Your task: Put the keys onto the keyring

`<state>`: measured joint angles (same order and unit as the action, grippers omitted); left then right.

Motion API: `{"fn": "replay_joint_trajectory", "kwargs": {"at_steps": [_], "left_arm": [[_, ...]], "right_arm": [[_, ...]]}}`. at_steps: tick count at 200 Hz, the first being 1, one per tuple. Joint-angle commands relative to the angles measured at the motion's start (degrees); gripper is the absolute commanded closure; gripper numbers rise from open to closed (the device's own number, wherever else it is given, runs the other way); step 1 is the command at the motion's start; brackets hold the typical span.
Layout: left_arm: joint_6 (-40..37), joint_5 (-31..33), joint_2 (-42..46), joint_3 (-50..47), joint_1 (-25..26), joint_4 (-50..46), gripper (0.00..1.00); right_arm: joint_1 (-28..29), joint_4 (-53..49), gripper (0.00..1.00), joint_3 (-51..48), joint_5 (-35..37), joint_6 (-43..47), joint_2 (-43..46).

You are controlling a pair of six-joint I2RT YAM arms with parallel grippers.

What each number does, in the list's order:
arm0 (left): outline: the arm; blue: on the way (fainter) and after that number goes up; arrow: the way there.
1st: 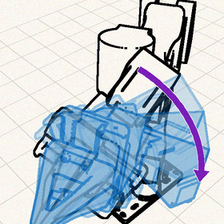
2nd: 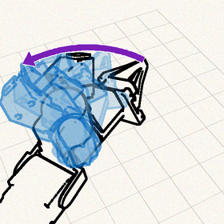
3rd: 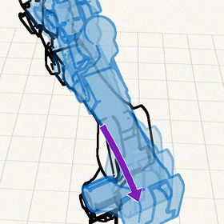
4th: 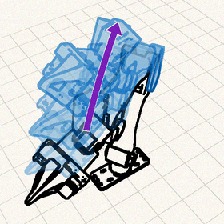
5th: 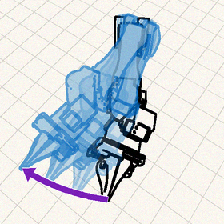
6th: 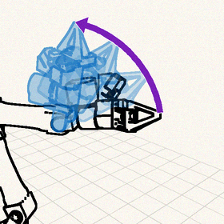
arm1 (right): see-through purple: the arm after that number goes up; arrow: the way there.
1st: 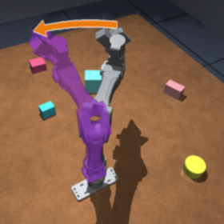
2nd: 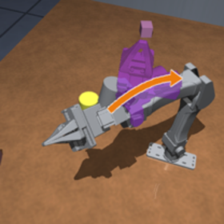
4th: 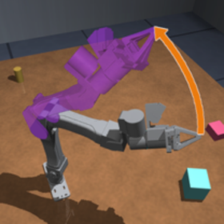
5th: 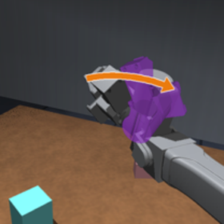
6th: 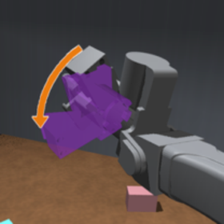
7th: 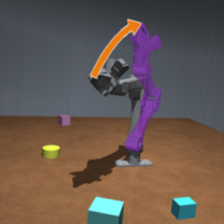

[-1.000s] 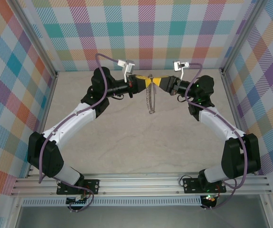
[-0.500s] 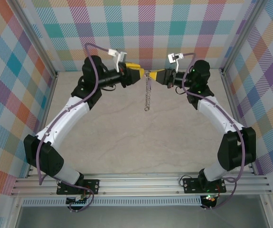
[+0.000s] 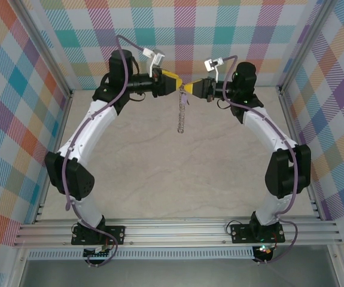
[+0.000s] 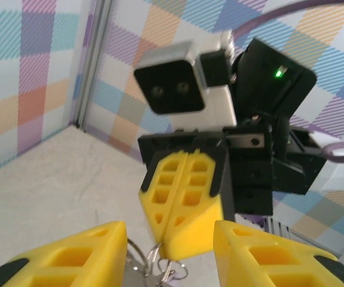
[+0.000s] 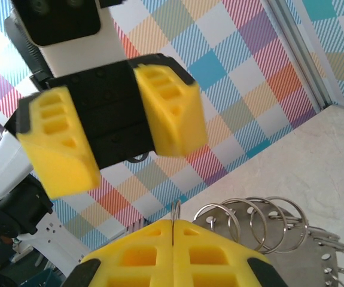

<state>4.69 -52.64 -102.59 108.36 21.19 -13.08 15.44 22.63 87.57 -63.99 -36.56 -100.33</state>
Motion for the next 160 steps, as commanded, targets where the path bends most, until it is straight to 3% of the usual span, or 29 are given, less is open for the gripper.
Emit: {"fn": "replay_joint_trajectory", "kwargs": {"at_steps": [1, 65, 160], "left_arm": [[-2.5, -4.0, -2.5, 4.6, -1.1, -5.0, 0.58], [-2.6, -8.3, -11.4, 14.6, -2.6, -8.4, 0.65], [-4.2, -11.1, -12.8, 15.0, -2.6, -11.3, 0.70]], "right_arm": [[-0.6, 1.1, 1.00, 4.0, -2.8, 1.0, -2.1], [-1.5, 3.4, 1.00, 8.6, -4.1, -1.3, -6.9], [-2.1, 7.9, 1.00, 7.7, -4.6, -4.9, -6.9]]}}
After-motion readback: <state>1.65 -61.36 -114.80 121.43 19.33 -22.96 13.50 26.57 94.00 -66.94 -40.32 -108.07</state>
